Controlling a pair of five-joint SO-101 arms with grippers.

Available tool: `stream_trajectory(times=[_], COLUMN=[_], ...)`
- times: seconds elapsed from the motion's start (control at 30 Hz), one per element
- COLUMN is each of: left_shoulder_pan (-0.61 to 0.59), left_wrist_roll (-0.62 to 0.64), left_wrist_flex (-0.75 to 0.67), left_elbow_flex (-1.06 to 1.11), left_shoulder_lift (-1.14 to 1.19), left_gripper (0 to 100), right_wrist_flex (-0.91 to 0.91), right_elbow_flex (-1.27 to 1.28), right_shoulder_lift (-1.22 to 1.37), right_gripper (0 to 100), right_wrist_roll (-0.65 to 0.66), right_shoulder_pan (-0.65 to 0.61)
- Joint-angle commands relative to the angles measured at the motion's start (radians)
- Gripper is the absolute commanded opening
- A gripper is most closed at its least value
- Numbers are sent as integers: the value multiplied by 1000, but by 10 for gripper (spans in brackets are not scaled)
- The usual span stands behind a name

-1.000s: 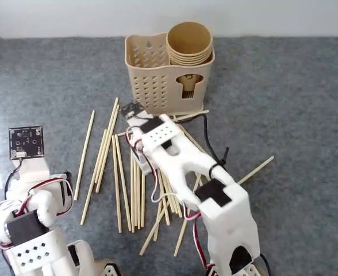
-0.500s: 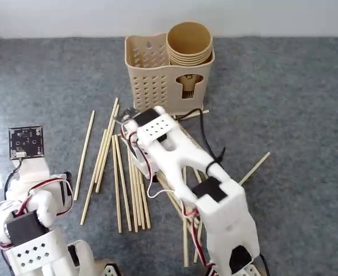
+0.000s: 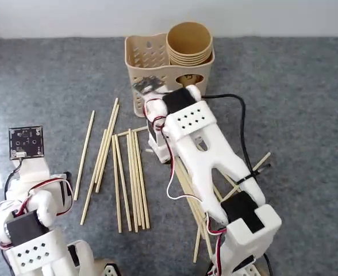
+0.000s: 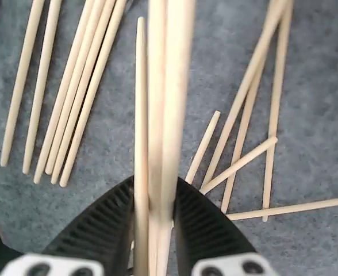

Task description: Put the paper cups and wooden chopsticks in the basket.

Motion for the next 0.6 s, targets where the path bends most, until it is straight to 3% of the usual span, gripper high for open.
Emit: stream_trajectory(times=[0.0, 0.57], left_shoulder_pan=[0, 0], left_wrist_roll=[-3, -3], left_wrist_flex=[-6, -6], left_elbow_flex=[-10, -10], left_shoulder_lift=[2, 2], left_gripper=[211, 211], right_wrist_flex=[-39, -248], right_elbow_flex=[-17, -17], right_shoulder_lift=[-99, -358], right_gripper=[10, 8], right_wrist_roll=[-31, -38], right_shoulder_pan=[28, 85])
